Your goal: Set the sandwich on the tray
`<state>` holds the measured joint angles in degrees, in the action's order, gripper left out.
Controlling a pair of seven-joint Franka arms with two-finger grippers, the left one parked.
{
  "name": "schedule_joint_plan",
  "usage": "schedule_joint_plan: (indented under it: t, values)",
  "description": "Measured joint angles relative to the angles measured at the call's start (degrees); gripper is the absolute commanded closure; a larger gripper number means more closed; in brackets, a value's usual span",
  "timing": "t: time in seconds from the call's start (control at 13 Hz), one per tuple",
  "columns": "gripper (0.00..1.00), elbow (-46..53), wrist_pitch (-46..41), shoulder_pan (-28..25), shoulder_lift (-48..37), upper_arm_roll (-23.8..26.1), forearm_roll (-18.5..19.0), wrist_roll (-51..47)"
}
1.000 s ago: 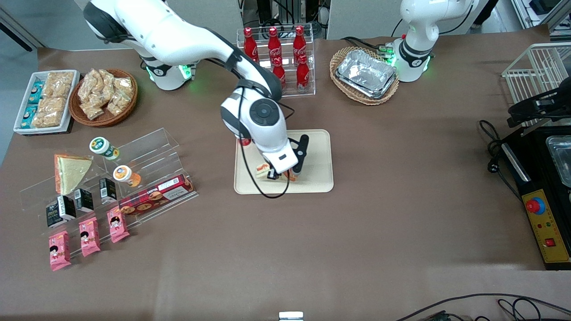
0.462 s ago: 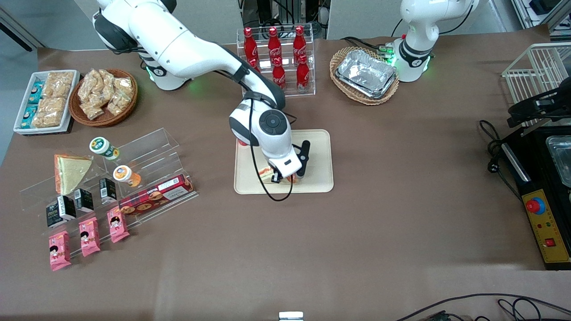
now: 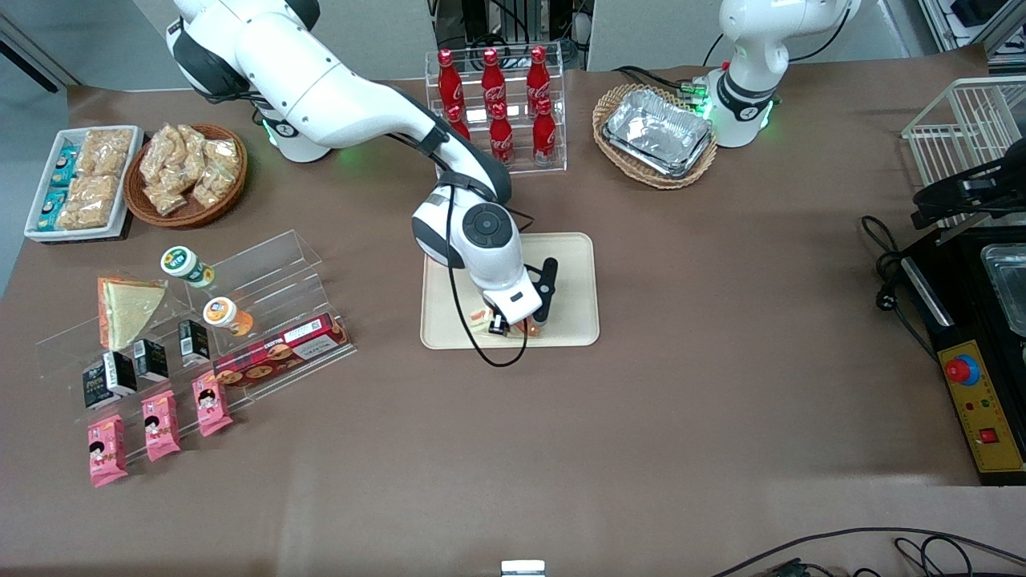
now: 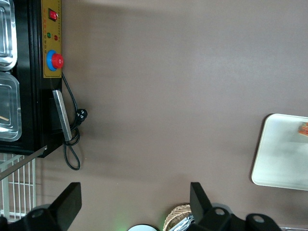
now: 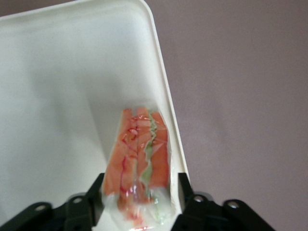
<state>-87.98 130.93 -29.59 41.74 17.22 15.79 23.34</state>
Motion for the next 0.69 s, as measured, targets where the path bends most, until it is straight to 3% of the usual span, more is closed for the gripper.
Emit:
schedule_joint_plan:
  t: [0.31, 0.69]
  values:
    - [0.00, 0.27, 1.00, 0.41, 0.03, -0.40, -0.21, -0.25]
    - [0.00, 2.35, -2.43, 3.23, -5.27, -1.67, -6.86, -3.36]
